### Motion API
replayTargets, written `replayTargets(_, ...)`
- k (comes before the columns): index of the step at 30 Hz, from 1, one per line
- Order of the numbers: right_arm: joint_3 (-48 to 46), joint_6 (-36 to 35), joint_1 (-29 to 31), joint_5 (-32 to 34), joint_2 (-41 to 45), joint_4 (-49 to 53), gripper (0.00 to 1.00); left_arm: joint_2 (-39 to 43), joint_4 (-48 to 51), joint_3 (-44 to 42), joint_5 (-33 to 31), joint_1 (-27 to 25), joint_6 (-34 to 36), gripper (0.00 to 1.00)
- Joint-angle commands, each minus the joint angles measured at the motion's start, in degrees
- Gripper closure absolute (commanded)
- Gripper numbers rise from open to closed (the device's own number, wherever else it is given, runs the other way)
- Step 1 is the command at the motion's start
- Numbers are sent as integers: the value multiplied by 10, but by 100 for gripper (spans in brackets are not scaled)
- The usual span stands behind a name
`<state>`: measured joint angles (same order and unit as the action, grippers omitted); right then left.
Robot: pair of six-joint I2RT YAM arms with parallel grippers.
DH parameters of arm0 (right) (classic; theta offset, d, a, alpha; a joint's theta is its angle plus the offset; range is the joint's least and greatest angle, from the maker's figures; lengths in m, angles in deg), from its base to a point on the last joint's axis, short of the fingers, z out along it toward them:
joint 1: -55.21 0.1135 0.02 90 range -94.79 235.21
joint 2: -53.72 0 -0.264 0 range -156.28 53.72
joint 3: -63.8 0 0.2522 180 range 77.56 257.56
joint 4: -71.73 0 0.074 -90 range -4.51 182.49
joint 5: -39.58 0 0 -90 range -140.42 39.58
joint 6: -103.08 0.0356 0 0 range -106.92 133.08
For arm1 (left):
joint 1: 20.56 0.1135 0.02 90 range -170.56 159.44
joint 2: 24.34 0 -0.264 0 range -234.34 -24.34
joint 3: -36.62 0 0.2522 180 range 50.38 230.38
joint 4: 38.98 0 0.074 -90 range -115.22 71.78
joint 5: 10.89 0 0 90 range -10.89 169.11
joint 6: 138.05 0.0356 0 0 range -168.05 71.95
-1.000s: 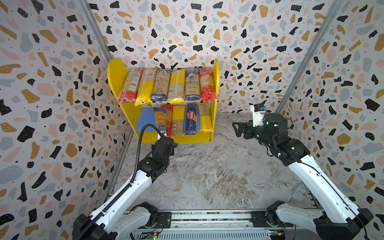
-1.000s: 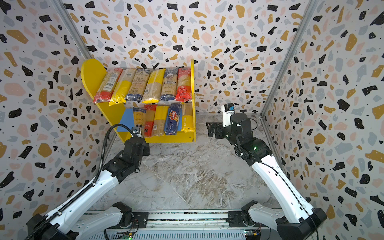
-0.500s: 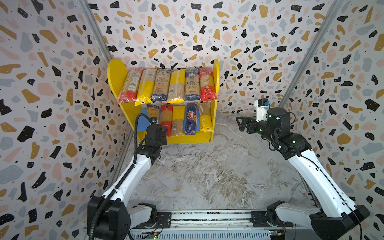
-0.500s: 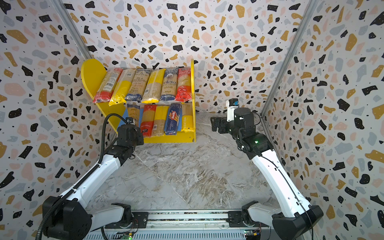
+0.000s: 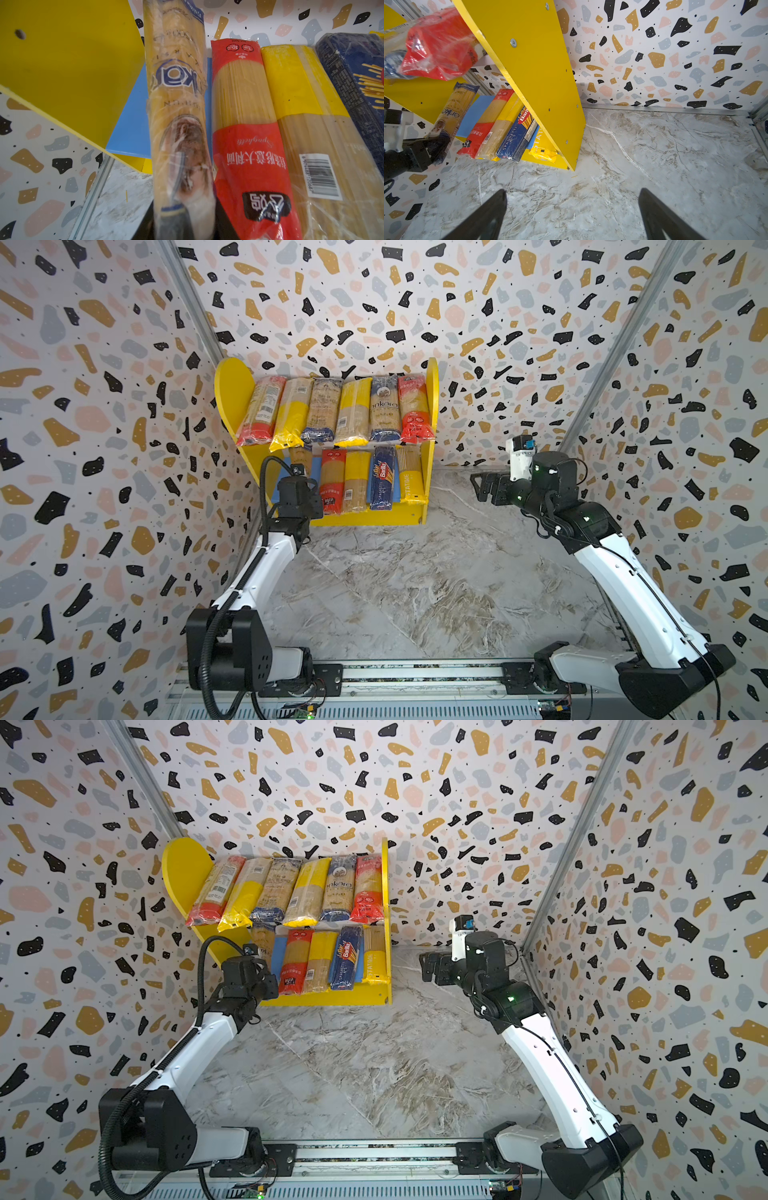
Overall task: Place and organize the pasta boxes and bags onto the shelf
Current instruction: 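Carry the upright bag into the lower shelf beside the red-banded bag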
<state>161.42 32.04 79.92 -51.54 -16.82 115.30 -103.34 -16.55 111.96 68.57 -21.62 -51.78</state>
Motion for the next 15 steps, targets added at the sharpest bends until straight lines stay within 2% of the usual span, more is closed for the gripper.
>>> replayTargets(1,21,2,-2,-3,5,12,1,-11,-110,65,29,13,26,100)
replayTargets(11,14,7,-2,0,6,10,1,-64,-94,83,60,45,48,100)
replayTargets(15,16,7,-2,-1,4,9,1,-76,-89,86,52,51,54,100)
